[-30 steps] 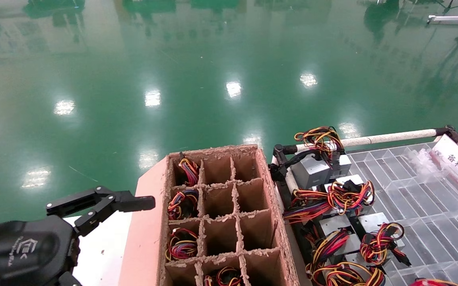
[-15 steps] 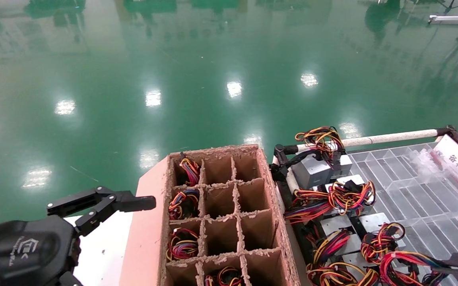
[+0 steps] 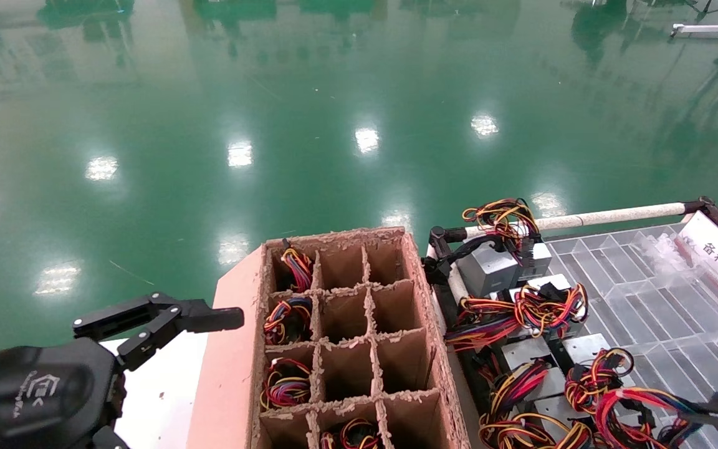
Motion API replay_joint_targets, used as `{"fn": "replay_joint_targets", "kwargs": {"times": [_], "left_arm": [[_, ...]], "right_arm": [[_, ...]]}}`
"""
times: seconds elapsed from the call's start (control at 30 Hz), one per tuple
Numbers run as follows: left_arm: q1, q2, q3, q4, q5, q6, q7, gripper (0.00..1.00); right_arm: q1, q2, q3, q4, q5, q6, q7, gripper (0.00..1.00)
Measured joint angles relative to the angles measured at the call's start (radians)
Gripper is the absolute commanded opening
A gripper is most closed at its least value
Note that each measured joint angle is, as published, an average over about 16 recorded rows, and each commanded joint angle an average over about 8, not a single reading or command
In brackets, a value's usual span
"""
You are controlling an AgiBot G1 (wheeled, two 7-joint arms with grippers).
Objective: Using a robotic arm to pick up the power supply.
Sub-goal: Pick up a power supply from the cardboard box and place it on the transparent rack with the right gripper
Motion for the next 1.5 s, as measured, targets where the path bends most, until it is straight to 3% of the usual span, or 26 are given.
{"fn": "replay_joint_targets", "kwargs": {"times": [0.53,0.87,0.93,1.1,1.17,1.5], "left_arm": [[0.0,0.0,0.0,0.0,0.0,0.0,0.0,1.0],[0.0,0.0,0.0,0.0,0.0,0.0,0.0,1.0],[0.0,0.0,0.0,0.0,0.0,0.0,0.0,1.0],[0.0,0.0,0.0,0.0,0.0,0.0,0.0,1.0],[0.0,0.0,0.0,0.0,0.0,0.0,0.0,1.0],[0.0,0.0,0.0,0.0,0.0,0.0,0.0,1.0]], "right_arm": [[-0.125,-0.016,-0.1,-0.257,0.222,0.004,-0.25,0.0],[-0.164,-0.062,-0.127,-0.372,0.309,0.005,-0.342,0.01],[-0.168,-0.07,-0.132,-0.388,0.32,0.005,-0.348,0.16],[-0.175,-0.086,-0.144,-0.411,0.336,0.005,-0.353,0.79],[-0.178,-0.091,-0.148,-0.416,0.339,0.005,-0.351,0.98],[-0.181,-0.095,-0.153,-0.418,0.343,0.007,-0.347,1.0]]}}
